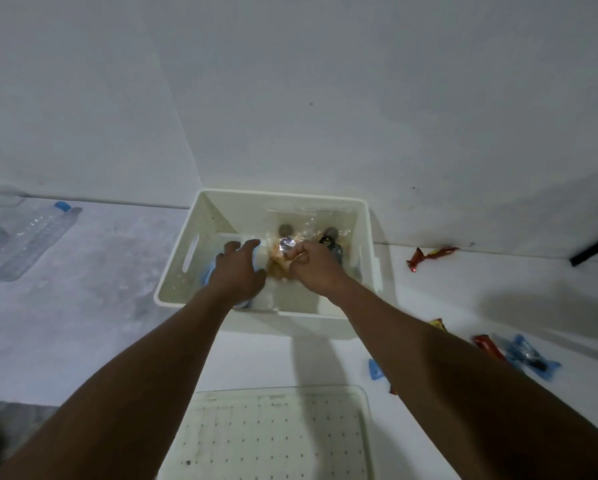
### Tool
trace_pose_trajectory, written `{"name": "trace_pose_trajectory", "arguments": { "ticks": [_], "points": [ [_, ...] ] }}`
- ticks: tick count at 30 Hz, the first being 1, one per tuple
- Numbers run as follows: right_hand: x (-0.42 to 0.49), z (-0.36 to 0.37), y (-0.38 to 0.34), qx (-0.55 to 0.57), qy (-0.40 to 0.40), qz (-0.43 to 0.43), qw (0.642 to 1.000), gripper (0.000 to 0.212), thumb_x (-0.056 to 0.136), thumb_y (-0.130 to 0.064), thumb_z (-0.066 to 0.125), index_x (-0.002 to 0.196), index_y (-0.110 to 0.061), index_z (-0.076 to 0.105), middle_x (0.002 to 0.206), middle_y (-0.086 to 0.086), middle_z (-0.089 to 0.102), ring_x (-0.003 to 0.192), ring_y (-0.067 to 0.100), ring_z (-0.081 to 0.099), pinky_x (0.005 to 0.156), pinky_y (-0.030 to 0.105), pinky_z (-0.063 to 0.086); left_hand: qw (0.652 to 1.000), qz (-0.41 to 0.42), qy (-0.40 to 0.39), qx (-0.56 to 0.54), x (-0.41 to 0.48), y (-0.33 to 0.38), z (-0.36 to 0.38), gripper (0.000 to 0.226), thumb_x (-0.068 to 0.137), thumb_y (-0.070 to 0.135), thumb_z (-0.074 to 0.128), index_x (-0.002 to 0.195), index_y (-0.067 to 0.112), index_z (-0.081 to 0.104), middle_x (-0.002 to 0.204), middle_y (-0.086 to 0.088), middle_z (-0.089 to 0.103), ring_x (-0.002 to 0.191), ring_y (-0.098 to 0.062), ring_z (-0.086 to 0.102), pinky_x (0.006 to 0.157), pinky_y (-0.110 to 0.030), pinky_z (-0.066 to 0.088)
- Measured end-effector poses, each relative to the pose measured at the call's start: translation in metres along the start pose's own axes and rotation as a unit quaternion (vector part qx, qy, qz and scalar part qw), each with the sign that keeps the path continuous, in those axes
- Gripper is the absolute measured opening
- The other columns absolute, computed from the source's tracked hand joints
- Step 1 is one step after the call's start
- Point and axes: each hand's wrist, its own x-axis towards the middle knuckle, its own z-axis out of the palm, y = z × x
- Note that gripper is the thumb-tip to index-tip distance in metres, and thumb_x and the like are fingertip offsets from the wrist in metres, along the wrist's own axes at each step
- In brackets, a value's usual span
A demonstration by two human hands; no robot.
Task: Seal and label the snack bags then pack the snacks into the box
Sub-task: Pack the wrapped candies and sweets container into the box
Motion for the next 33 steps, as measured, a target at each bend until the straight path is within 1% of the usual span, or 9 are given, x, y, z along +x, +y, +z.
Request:
{"name": "trace_pose_trajectory", "arguments": {
  "ticks": [3, 7, 13, 16, 19, 23, 27, 30, 33],
  "points": [
    [-0.028, -0.046, 0.012, -0.002, 0.087, -0.028, 0.996, 0.013, 0.083, -0.008, 0.062, 0.086, -0.019, 0.068, 0.079, -0.01, 0.064, 0.074, 0.008, 0.061, 0.065, 0.012, 0.046, 0.996, 0.072, 0.031, -0.031, -0.018, 0.054, 0.017, 0.053, 0.084, 0.021, 0.063, 0.136, 0.018, 0.053, 0.134, -0.018, 0.056, 0.126, -0.038, 0.05, 0.104, -0.046, 0.043],
    [-0.063, -0.107, 0.044, 0.0, 0.157, -0.026, 0.987, 0.019, 0.084, -0.008, 0.058, 0.084, -0.026, 0.065, 0.079, -0.007, 0.067, 0.078, 0.017, 0.069, 0.071, 0.027, 0.052, 0.983, 0.155, 0.063, -0.075, -0.044, 0.126, 0.049, 0.048, 0.086, 0.014, 0.064, 0.133, 0.012, 0.056, 0.131, -0.02, 0.056, 0.119, -0.038, 0.054, 0.098, -0.044, 0.048],
    [-0.114, -0.19, 0.139, -0.053, 0.222, 0.018, 0.973, 0.014, 0.087, -0.013, 0.059, 0.094, -0.025, 0.063, 0.087, -0.009, 0.064, 0.077, 0.003, 0.061, 0.07, 0.018, 0.043, 0.961, 0.247, 0.084, -0.086, -0.08, 0.205, 0.114, 0.045, 0.089, 0.022, 0.064, 0.133, 0.014, 0.057, 0.126, -0.014, 0.056, 0.118, -0.032, 0.053, 0.094, -0.044, 0.05],
    [-0.139, -0.22, 0.204, -0.127, 0.216, 0.064, 0.966, 0.026, 0.085, -0.019, 0.067, 0.111, -0.019, 0.062, 0.111, 0.006, 0.062, 0.106, 0.025, 0.058, 0.094, 0.036, 0.046, 0.968, 0.248, 0.011, -0.033, -0.093, 0.226, 0.157, 0.061, 0.087, 0.035, 0.064, 0.143, 0.021, 0.047, 0.14, -0.012, 0.048, 0.126, -0.034, 0.047, 0.1, -0.045, 0.047],
    [-0.163, -0.244, 0.268, -0.216, 0.203, 0.103, 0.95, 0.047, 0.084, -0.033, 0.067, 0.129, -0.023, 0.055, 0.138, 0.007, 0.052, 0.133, 0.031, 0.043, 0.108, 0.046, 0.039, 0.969, 0.223, -0.089, 0.061, -0.103, 0.235, 0.205, 0.086, 0.083, 0.054, 0.062, 0.156, 0.032, 0.022, 0.161, -0.011, 0.022, 0.146, -0.04, 0.024, 0.115, -0.051, 0.032],
    [-0.173, -0.262, 0.334, -0.367, 0.136, 0.093, 0.916, 0.074, 0.083, -0.059, 0.06, 0.147, -0.037, 0.03, 0.163, 0.003, 0.017, 0.151, 0.033, 0.007, 0.11, 0.066, 0.026, 0.95, 0.196, -0.187, 0.159, -0.108, 0.239, 0.265, 0.114, 0.068, 0.084, 0.058, 0.155, 0.045, -0.007, 0.165, -0.005, -0.022, 0.148, -0.048, -0.018, 0.117, -0.068, 0.006],
    [-0.159, -0.266, 0.371, -0.421, 0.059, 0.025, 0.905, 0.088, 0.078, -0.076, 0.047, 0.152, -0.046, 0.011, 0.167, 0.0, -0.004, 0.151, 0.034, -0.012, 0.106, 0.076, 0.013, 0.944, 0.175, -0.22, 0.174, -0.11, 0.245, 0.31, 0.13, 0.055, 0.091, 0.06, 0.144, 0.055, -0.027, 0.159, -0.001, -0.037, 0.141, -0.047, -0.035, 0.108, -0.079, -0.004],
    [-0.152, -0.265, 0.387, -0.454, 0.024, -0.016, 0.891, 0.087, 0.08, -0.081, 0.038, 0.154, -0.047, 0.007, 0.167, 0.003, -0.001, 0.152, 0.038, -0.007, 0.105, 0.077, 0.014, 0.941, 0.152, -0.235, 0.19, -0.107, 0.248, 0.335, 0.131, 0.055, 0.093, 0.058, 0.139, 0.055, -0.035, 0.158, -0.004, -0.04, 0.14, -0.049, -0.034, 0.103, -0.081, -0.009],
    [-0.153, -0.263, 0.398, -0.466, 0.039, -0.055, 0.882, 0.07, 0.088, -0.071, 0.035, 0.152, -0.044, 0.024, 0.164, 0.004, 0.021, 0.15, 0.04, 0.013, 0.103, 0.072, 0.021, 0.949, 0.148, -0.196, 0.199, -0.108, 0.248, 0.348, 0.117, 0.06, 0.097, 0.041, 0.143, 0.055, -0.029, 0.158, -0.004, -0.038, 0.142, -0.049, -0.031, 0.107, -0.076, -0.012]
  ]
}}
